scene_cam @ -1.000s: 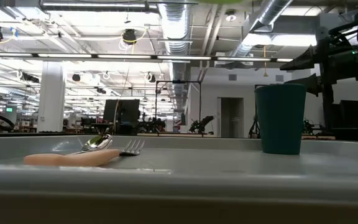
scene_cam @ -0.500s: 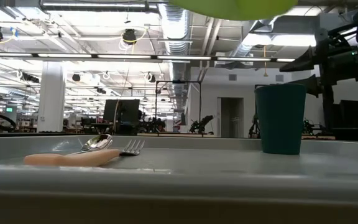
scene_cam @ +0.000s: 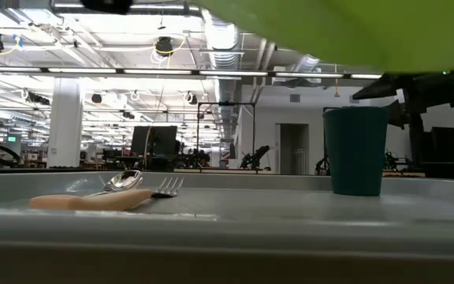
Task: Pick and place plate/cup/fork/spoon on tray
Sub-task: Put the light green plate on the gray tray to the right of the yellow fork
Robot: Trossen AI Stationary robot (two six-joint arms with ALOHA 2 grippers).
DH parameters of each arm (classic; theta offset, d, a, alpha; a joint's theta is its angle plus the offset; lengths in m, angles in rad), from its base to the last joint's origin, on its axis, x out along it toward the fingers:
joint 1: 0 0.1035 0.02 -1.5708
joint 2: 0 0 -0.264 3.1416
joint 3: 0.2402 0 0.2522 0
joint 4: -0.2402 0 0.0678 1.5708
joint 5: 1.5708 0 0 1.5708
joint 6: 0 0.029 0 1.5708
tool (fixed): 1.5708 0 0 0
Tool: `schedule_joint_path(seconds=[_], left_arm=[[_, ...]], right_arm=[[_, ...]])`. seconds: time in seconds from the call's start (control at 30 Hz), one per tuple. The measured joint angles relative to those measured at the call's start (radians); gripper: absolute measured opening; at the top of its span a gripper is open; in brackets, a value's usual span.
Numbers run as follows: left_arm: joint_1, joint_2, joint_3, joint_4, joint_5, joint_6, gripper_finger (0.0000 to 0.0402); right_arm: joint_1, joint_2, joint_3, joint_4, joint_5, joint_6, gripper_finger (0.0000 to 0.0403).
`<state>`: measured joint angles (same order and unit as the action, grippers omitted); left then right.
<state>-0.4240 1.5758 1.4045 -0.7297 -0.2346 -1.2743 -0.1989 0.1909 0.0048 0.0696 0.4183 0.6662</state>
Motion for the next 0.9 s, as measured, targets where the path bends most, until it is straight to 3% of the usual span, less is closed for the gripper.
schedule_joint_path(seconds=[0.3,0.43,0.9], left_arm=[[0.084,-0.001,0.0,0.165,0.052,0.148,0.0],[0.106,0.013,0.001,0.33,0.125,0.189,0.0],[0.115,0.085,0.001,0.438,0.211,0.216,0.0]], right_arm=[[0.0,-0.001,0.0,0.0,0.0,0.016,0.0264],[0.0,-0.001,0.0,0.0,0.0,0.016,0.0264],[0.0,-0.001,0.0,0.0,0.0,0.018,0.0264]])
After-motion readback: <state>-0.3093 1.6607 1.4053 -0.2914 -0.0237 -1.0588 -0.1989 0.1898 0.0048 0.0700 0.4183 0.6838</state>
